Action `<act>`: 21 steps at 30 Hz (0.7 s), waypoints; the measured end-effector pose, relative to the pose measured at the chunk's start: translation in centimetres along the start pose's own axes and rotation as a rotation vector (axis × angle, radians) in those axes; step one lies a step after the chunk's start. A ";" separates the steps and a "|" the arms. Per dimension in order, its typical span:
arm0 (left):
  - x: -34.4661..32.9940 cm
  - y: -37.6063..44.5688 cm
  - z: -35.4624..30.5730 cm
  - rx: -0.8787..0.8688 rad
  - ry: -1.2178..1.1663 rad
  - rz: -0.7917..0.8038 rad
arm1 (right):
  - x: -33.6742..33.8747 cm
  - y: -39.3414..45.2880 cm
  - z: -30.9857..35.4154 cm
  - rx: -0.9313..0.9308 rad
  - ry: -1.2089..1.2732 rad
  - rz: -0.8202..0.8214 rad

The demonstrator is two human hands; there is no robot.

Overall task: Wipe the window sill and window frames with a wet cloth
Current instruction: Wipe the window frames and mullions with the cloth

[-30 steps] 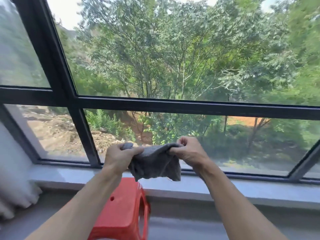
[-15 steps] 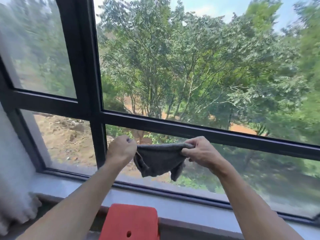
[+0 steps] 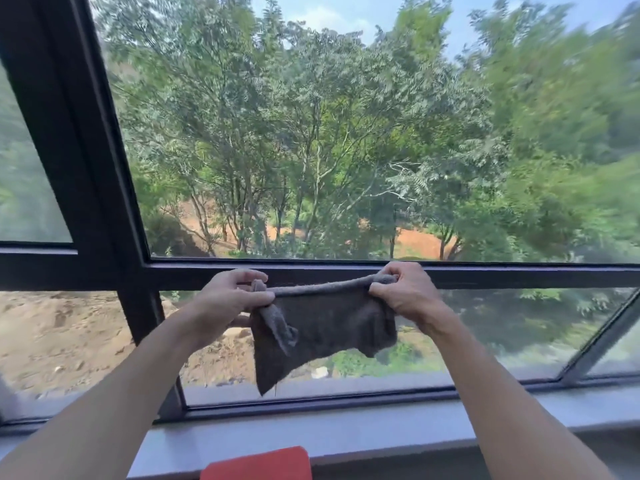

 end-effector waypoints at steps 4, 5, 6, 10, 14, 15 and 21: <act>0.2 1.0 -0.3 0.024 0.029 -0.075 | -2.8 -0.9 3.8 -0.083 -0.293 -0.115; 0.7 1.1 -0.8 0.002 -0.012 -0.055 | -4.3 -0.8 5.2 -0.103 -0.241 -0.106; 1.0 1.3 -1.1 -0.027 -0.056 0.000 | -5.8 -0.7 6.4 -0.124 -0.124 -0.077; 3.9 0.8 -2.8 -0.126 -0.014 0.333 | -10.4 -0.1 12.0 -0.125 0.336 0.109; 9.6 1.0 -4.2 -0.256 0.101 0.248 | -12.9 1.4 16.4 -0.091 0.470 0.051; 11.2 1.0 -4.4 -0.264 0.108 0.235 | -13.1 1.9 16.9 -0.051 0.410 -0.024; 19.7 1.4 -3.6 -0.257 0.141 0.177 | -18.9 3.0 19.5 0.094 0.280 0.249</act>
Point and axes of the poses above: each hand's wrist, its own y-axis towards the middle knuckle, its own x-axis out of the back of the hand, z = x × y, the point moved 3 cm from there along y, towards the middle knuckle, and after that the axes turned 14 degrees about x, right-handed, at the moved point
